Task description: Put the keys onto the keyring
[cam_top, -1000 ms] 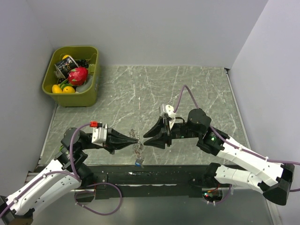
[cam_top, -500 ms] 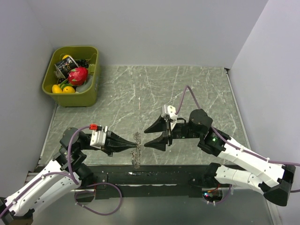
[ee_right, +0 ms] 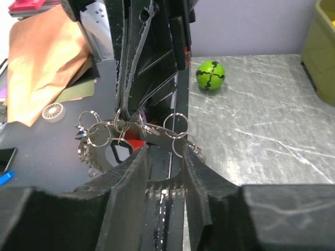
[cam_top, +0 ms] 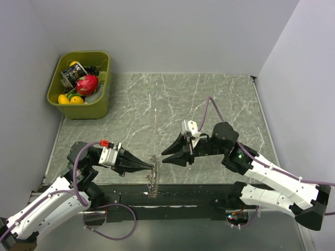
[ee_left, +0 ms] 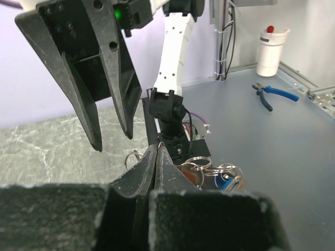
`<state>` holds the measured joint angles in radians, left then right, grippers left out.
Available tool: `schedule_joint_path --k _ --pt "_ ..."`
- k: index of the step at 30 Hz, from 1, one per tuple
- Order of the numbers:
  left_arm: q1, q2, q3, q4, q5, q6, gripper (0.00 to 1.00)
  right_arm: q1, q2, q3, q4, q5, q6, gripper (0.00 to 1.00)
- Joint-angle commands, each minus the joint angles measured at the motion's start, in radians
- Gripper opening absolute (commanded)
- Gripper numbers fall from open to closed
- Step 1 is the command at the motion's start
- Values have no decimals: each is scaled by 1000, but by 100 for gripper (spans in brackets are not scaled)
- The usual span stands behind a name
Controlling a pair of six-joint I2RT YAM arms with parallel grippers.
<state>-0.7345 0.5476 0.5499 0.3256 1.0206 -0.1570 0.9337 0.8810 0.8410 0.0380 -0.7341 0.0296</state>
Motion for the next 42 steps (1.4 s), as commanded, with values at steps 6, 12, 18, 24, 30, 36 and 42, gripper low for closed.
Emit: schedule_joint_path --k 6,12,18,24,30,36,42 --pt "-5 12 36 121 101 -41 1 14 -4 7 45 -18 -10 44" --pt "-5 23 30 219 151 -111 1 14 13 18 46 -40 -46 48" --pt "-5 37 27 251 150 -128 1 19 27 23 68 -86 -59 48" --pt "-5 58 19 286 145 -136 1 30 41 36 68 -93 -65 45" --pt "-5 60 28 256 130 -107 1 50 42 50 83 -88 -56 43" --pt "-5 63 22 265 118 -108 1 71 27 37 117 -21 -31 39" --pt "-5 64 24 265 110 -105 1 77 15 26 134 19 -31 40"
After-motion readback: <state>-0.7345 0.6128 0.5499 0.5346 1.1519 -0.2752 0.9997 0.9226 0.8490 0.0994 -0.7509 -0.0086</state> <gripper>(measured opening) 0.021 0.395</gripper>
